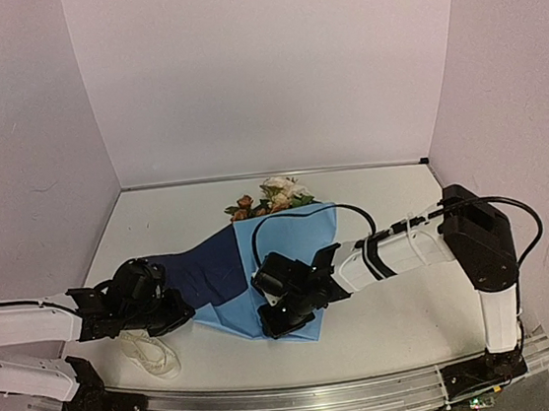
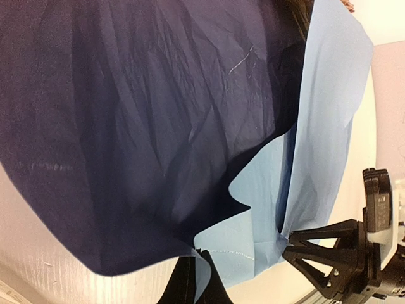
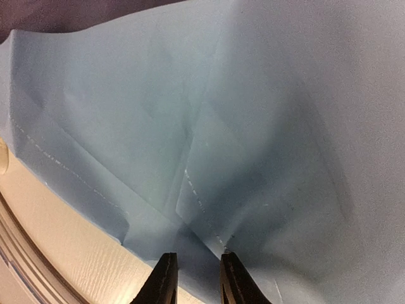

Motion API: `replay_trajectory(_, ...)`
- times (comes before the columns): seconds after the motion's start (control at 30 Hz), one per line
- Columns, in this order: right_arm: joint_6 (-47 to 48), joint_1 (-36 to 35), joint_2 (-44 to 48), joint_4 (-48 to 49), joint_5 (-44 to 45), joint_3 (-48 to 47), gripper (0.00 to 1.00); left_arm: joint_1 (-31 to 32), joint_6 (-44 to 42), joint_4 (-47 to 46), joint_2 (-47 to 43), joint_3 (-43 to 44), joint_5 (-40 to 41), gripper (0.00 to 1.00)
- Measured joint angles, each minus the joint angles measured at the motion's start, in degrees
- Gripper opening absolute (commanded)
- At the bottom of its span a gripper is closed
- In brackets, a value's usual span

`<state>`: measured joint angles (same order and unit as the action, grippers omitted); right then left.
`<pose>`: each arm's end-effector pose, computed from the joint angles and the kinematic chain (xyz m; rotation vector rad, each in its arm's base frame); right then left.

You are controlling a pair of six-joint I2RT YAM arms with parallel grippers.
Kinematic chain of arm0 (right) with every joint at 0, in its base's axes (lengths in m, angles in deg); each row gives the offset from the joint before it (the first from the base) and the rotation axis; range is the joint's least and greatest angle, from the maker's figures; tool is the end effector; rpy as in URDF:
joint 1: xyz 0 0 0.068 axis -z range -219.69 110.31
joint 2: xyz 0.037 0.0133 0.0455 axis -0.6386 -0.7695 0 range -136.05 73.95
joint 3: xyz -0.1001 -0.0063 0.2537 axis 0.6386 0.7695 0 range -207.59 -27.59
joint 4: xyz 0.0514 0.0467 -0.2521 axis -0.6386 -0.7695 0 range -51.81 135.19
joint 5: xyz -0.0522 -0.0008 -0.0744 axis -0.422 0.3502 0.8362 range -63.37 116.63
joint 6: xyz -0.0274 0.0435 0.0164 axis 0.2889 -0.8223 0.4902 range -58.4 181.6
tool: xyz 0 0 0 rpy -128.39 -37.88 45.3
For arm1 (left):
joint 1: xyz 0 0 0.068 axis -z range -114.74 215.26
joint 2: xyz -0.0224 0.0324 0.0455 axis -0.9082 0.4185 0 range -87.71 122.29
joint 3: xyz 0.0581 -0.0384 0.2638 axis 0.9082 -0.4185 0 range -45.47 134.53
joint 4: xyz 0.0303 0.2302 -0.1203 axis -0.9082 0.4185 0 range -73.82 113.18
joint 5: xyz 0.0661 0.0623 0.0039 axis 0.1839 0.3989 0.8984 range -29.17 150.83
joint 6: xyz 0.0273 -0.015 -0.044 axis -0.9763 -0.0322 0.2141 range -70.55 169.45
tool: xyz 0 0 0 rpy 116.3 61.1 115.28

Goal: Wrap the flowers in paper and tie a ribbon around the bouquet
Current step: Pick up the two-thirds-folded wrapping paper from the center of the board, then fold the 2/3-folded wrapping paper at the center of the board.

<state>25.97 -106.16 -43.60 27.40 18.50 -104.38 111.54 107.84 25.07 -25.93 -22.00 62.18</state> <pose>0.1647 0.3905 0.1398 -0.8017 2.6948 0.7408 0.1382 -0.1434 0.1609 -0.2816 2.5435 -0.7758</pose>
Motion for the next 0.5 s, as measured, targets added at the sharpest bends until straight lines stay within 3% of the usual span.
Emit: replay_trajectory(0.5,3.50,-2.75,-4.32,-9.51,6.25,-7.92,0.33,0.11,-3.97,0.60,-1.34,2.52,-1.81,0.00)
